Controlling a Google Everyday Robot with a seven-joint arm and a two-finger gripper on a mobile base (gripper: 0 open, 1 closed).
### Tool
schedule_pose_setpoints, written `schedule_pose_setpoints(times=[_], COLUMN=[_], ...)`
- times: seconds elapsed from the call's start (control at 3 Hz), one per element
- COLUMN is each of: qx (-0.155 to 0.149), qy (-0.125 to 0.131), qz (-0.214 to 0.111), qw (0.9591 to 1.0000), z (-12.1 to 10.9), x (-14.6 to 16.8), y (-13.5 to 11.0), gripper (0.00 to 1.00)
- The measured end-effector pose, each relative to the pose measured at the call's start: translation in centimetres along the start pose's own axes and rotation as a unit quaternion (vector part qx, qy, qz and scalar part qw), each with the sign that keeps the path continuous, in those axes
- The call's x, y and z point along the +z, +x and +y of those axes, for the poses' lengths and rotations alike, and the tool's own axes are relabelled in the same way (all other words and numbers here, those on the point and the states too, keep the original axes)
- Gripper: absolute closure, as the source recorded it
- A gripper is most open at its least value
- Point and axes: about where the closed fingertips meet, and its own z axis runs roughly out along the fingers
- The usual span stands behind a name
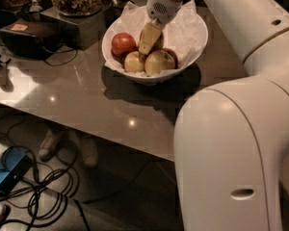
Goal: Pick apple from white bowl
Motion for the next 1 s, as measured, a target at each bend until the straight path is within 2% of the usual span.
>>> schedule_pose_setpoints(times=[0.33,0.67,1.0], qx=[-0.002,0.015,0.009], qy=[0.023,0.041,0.036], qz=[-0.003,-0.012,-0.021], qw=[0.9997,0.999,0.9991], z=[0.6,1.8,3.5], x=[-2.3,-5.4,-7.4], y=[-0.6,-1.3,-2.3], gripper=[1.0,1.0,1.0])
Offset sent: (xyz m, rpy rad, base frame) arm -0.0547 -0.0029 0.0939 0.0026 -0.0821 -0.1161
